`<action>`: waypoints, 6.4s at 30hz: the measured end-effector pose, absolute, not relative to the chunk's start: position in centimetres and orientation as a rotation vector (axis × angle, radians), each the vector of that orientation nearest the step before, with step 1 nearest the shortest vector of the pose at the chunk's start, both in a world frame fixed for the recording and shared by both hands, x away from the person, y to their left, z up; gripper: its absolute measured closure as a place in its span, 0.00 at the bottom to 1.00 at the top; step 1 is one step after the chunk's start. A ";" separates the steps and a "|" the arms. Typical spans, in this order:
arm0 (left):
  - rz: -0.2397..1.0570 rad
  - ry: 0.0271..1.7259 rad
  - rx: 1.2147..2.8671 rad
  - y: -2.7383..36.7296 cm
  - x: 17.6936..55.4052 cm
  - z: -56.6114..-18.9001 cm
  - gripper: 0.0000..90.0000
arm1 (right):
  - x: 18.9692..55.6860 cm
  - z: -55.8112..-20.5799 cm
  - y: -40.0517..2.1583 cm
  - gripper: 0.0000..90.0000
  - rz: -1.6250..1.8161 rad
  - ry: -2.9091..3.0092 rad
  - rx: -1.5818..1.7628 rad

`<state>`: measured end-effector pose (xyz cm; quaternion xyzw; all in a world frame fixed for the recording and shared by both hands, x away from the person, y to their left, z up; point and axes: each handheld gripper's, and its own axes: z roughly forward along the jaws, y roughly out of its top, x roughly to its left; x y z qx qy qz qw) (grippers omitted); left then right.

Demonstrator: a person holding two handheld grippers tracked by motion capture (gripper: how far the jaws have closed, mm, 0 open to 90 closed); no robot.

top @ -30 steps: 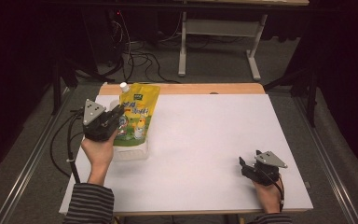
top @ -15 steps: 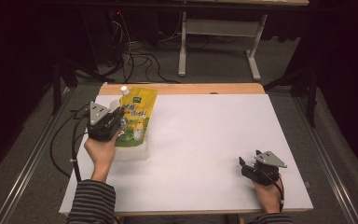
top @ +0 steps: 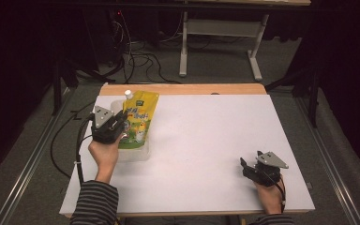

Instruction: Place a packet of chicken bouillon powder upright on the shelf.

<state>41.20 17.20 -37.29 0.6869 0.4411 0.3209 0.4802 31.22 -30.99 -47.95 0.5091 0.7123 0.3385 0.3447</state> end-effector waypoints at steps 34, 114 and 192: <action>0.763 1.045 1.717 17.8 40.2 -37.3 0.98 | 31.2 -48.0 -30.9 0.33 0.872 1.850 1.319; 0.671 1.128 1.620 21.5 30.2 -40.9 0.41 | 31.3 -48.0 -30.8 0.33 0.853 1.861 1.308; 0.550 0.934 1.747 11.3 31.9 -42.2 0.33 | 31.2 -48.0 -30.8 0.32 0.871 1.851 1.311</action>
